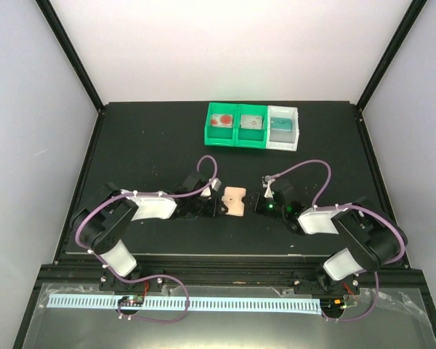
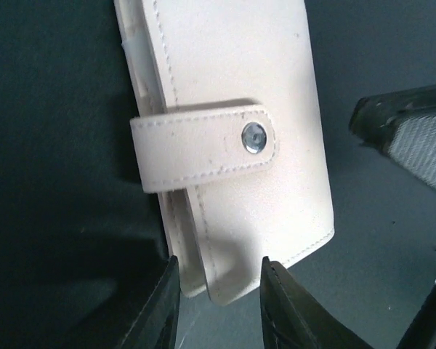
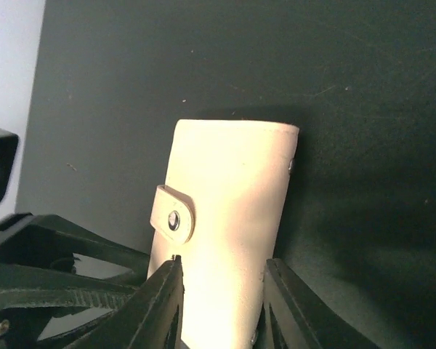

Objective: Take the credit cards out of the card holder

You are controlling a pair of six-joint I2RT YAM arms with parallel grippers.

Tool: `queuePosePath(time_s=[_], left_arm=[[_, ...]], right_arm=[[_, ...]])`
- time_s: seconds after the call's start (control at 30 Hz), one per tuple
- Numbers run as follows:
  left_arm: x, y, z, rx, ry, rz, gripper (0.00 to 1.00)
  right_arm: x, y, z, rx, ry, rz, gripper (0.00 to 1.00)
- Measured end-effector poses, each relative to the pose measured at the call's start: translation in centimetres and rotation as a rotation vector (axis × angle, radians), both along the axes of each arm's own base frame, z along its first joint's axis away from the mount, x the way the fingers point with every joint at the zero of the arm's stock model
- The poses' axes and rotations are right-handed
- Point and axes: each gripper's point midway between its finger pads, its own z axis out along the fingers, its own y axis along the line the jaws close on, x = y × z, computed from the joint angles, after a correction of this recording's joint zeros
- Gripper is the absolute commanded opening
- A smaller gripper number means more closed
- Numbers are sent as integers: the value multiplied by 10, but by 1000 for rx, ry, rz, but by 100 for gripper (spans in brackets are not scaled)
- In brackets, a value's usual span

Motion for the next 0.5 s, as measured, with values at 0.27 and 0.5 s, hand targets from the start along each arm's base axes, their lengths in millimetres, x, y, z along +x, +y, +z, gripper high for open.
queuePosePath(time_s=[0.27,0.5], left_arm=[[3,-3,-6,31,-2,-35,15],[2,-5,-7,26,-8,-58,14]], right_arm=[[3,1,-18,-42,42,1,39],[10,12,-21,1,29,20,34]])
